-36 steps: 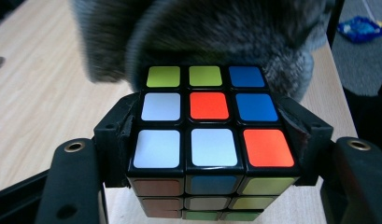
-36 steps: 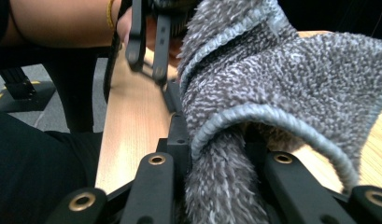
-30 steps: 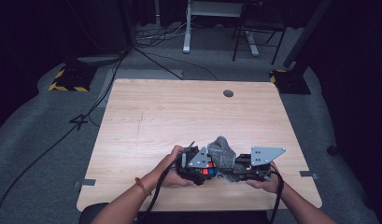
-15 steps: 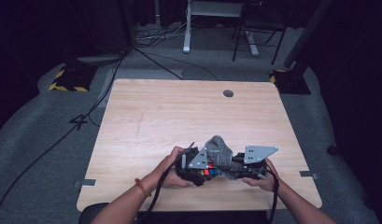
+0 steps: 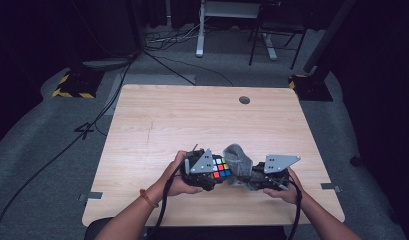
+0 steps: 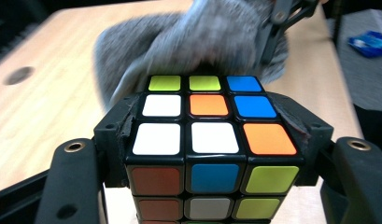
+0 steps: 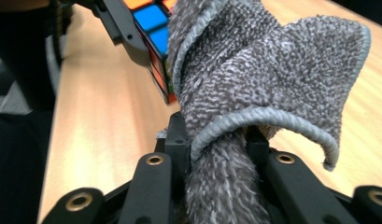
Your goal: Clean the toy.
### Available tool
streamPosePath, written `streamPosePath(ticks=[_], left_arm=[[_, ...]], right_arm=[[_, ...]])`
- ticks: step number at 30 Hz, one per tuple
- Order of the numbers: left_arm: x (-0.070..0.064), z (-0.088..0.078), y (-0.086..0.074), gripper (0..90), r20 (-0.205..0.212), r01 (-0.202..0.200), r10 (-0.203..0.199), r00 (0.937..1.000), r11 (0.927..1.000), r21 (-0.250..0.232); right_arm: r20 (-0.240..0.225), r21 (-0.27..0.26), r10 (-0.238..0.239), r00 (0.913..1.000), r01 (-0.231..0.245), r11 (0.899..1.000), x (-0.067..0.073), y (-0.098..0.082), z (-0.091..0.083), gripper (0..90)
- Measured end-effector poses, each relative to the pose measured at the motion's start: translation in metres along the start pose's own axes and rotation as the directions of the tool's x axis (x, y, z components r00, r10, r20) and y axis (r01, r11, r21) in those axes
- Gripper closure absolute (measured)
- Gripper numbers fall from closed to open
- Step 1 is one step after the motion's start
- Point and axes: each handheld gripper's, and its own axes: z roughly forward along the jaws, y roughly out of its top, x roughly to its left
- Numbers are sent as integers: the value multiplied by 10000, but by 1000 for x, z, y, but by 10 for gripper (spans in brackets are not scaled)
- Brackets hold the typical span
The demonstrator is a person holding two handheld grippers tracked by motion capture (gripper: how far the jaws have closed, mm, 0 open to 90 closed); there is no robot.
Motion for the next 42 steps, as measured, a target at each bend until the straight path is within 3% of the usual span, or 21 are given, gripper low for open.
streamPosePath(ticks=[4,7,10,12,15,19,27,32,37,42], left_arm=[[13,-4,-11,334,-383,321,-316,9988,9994,116],[20,-3,-20,333,-547,496,-479,9974,9983,309],[29,-2,-30,333,-708,671,-633,9955,9964,526],[34,-2,-38,333,-696,1030,-994,9926,9934,502],[39,-1,-47,333,-737,1256,-1206,9900,9898,676],[44,1,-56,332,-608,1605,-1558,9859,9836,822],[44,11,-66,328,-407,1594,-1551,9871,9768,1432],[46,11,-69,322,-221,1784,-1771,9839,9740,1395],[46,13,-71,303,-318,1777,-1748,9841,9707,1617],[44,10,-67,284,-556,1616,-1544,9864,9732,1636]], right_arm=[[802,107,347,9962,-357,9993,-15,-6,-10,702],[1248,414,716,9896,-773,9961,-27,-15,-13,692],[1667,991,750,9832,-924,9908,-36,-24,-11,683],[1656,1154,1110,9799,-1310,9846,-42,-30,-9,680],[1868,1538,1145,9757,-1441,9775,-49,-39,-6,674],[1819,1569,1579,9706,-1871,9697,-56,-47,-4,664],[1675,1719,1874,9679,-2158,9612,-61,-56,-1,640],[1622,1720,2014,9660,-2287,9582,-62,-59,1,613],[1609,1793,2026,9660,-2305,9564,-62,-59,2,568],[1771,1818,1831,9670,-2150,9596,-61,-56,-1,482]])
